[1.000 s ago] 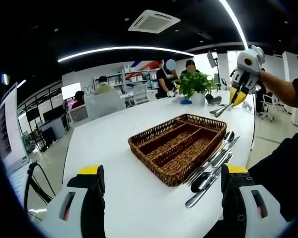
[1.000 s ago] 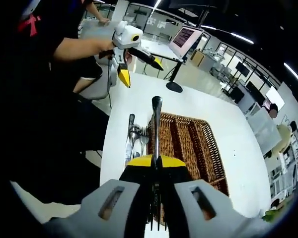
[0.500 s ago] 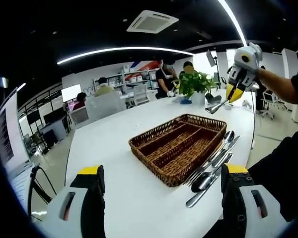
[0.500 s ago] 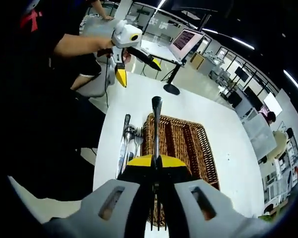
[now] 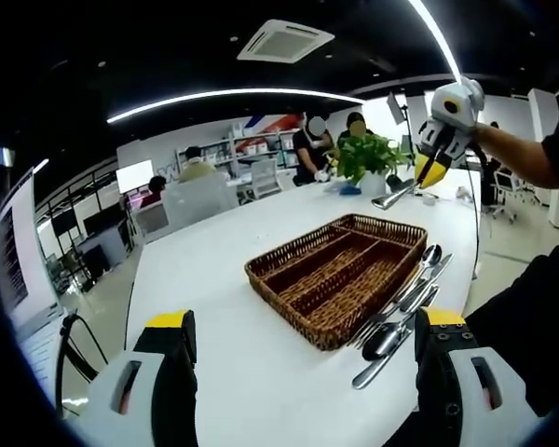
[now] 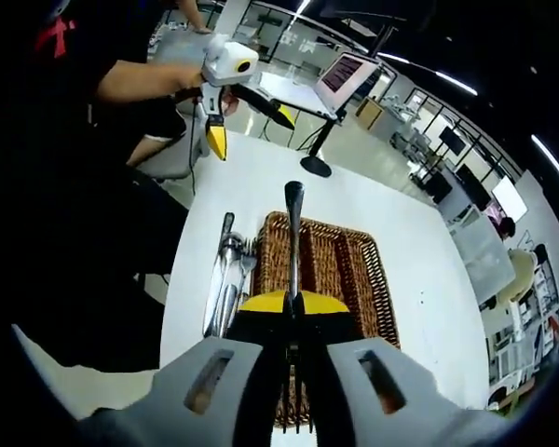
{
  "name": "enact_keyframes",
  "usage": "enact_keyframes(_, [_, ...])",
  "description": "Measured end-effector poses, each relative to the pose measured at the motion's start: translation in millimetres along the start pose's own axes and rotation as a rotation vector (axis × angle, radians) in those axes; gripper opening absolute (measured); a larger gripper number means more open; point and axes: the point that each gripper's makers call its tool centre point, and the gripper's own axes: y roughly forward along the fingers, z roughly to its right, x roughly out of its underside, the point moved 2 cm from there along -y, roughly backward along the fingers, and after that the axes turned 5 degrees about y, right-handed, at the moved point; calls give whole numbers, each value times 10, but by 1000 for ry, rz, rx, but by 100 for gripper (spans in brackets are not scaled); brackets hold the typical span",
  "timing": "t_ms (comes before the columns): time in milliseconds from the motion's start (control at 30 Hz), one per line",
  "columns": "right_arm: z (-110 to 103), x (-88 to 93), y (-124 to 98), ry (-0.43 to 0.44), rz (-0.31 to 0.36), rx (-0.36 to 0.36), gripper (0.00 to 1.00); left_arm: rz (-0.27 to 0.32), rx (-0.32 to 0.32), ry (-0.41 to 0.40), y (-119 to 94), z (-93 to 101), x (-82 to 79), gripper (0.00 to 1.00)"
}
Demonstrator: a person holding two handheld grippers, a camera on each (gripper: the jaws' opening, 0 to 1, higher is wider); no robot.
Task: Arrange the knives, forks, and spoons in their matching storage slots by inserting each utensil handle-first until every utensil is classified and aligned in the correct compartment
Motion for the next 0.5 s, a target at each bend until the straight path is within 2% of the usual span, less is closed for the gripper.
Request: enact_keyframes(500, [187,-17,111,-7,-8,11,0,4,-7,-25,-20,-25,101,100])
